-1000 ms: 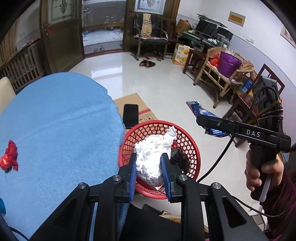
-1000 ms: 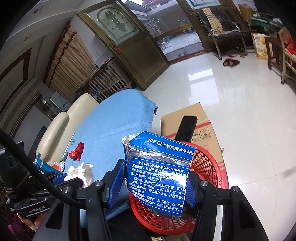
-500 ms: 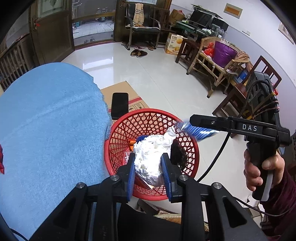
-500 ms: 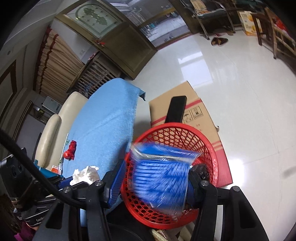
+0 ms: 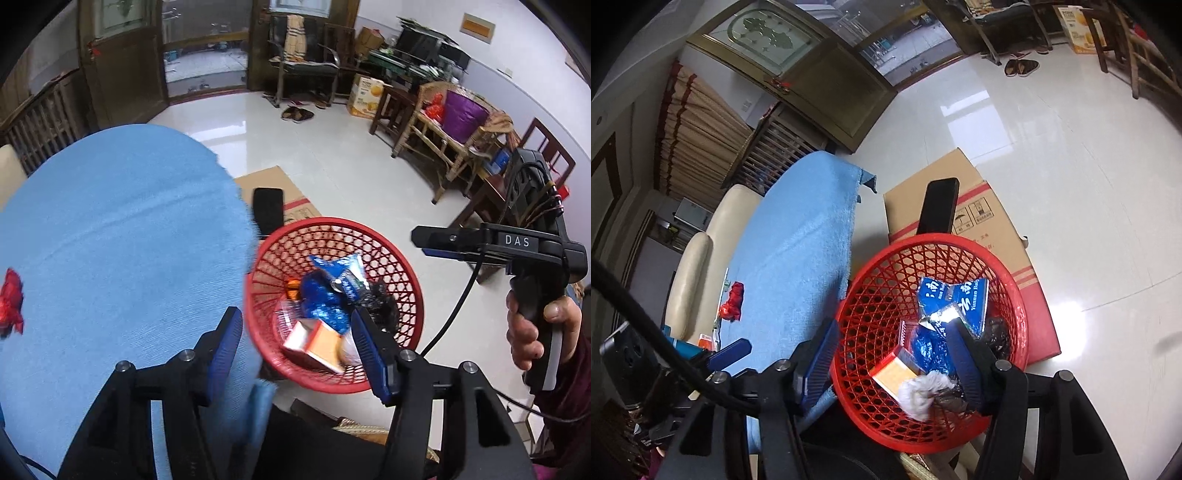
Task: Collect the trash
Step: 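Open the left tool to drop the white bag while the right tool drops the carton into the wastebasket, then move both open tools back over the table toward the red bags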
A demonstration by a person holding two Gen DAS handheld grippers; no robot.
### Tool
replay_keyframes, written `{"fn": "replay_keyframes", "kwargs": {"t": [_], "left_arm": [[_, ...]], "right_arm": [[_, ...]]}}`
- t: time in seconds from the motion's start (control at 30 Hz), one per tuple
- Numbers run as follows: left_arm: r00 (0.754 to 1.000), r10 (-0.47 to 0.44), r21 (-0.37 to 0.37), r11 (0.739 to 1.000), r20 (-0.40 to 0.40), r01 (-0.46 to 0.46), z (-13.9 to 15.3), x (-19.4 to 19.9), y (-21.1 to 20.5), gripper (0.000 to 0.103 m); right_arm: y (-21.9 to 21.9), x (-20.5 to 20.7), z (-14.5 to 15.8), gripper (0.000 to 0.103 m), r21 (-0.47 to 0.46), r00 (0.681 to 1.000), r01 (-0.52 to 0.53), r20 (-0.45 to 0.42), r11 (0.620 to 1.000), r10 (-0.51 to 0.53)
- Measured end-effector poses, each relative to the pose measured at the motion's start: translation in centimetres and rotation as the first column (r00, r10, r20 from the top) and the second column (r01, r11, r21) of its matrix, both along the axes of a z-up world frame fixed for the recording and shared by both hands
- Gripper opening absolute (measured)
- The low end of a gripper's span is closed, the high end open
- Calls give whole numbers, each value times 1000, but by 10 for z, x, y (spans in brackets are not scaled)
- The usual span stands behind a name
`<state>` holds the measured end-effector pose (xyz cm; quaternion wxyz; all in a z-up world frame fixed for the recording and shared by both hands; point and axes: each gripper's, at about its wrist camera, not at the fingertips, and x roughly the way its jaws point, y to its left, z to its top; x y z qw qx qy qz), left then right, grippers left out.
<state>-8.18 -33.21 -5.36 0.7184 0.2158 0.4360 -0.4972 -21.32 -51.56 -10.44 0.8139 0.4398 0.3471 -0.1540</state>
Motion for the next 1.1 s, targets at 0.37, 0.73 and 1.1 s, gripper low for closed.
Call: {"fn": "replay_keyframes", "kwargs": {"t": [0.37, 0.73, 1.1], "left_arm": [[974, 207, -49, 978, 92, -203, 20, 36, 88, 63], [886, 452, -107, 890, 98, -442, 22, 78, 190, 64], [759, 646, -128, 762, 77, -635, 4, 111, 286, 64]], "right_arm": [[22, 27, 15, 64, -28, 997, -68, 29, 997, 69], [69, 89, 36, 64, -86, 978, -206, 27, 975, 209], [143, 176, 59, 64, -155, 917, -392, 11, 907, 399]]}}
